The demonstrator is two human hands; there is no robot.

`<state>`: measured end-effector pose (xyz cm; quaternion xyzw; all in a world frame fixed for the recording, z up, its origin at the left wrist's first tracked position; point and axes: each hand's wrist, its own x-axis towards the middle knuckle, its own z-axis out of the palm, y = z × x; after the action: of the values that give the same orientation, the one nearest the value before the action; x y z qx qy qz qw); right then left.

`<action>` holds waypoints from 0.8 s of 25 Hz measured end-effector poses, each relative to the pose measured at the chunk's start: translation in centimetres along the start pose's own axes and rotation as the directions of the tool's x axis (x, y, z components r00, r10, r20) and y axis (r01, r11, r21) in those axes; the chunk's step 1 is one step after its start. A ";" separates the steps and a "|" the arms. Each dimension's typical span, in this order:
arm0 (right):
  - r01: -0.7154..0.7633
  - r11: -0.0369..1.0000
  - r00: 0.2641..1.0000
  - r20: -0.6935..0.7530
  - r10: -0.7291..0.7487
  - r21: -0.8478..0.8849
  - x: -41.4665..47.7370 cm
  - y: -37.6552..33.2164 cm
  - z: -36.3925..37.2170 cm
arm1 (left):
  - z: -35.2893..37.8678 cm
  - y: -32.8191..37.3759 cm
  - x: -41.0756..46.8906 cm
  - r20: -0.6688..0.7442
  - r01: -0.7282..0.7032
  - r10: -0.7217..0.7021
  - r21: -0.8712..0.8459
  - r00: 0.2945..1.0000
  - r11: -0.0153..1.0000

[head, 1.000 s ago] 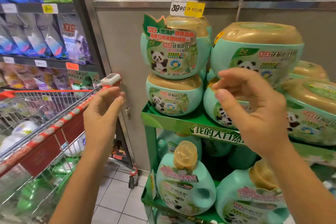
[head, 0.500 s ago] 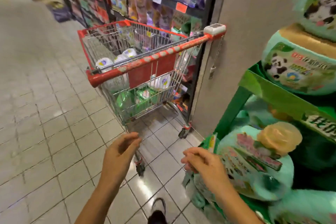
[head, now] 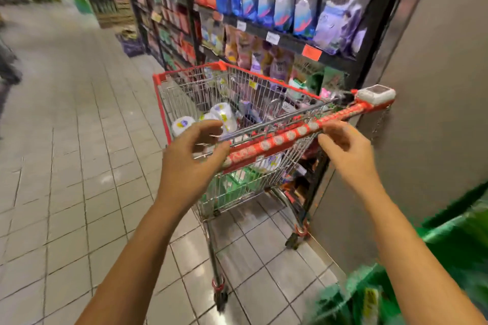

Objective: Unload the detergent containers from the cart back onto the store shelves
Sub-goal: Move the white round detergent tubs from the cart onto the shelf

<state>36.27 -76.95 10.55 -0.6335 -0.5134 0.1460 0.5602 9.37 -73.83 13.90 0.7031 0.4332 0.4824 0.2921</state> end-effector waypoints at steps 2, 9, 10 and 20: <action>0.126 0.961 0.992 0.033 -0.122 -0.246 4.1 1.6 0.1 | 0.9 -0.9 3.2 0.133 0.033 -0.047 0.102 0.990 0.994; 0.206 0.807 0.977 0.159 -0.141 -0.554 11.1 6.8 0.4 | 4.5 -4.2 6.0 0.542 -0.125 -0.290 0.603 0.789 0.788; 0.233 0.759 0.972 0.170 -0.162 -0.608 11.5 7.2 0.8 | 4.4 -4.7 6.0 0.536 -0.102 -0.312 0.608 0.784 0.787; 0.247 0.721 0.954 0.032 -0.297 -0.647 13.3 8.0 4.2 | 2.8 -6.0 6.0 0.480 -0.091 -0.297 0.632 0.825 0.769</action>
<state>42.71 -62.60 7.47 -0.7095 -0.5983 -0.1463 0.3423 10.99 -65.75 10.46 0.8419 0.5048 0.0661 0.1792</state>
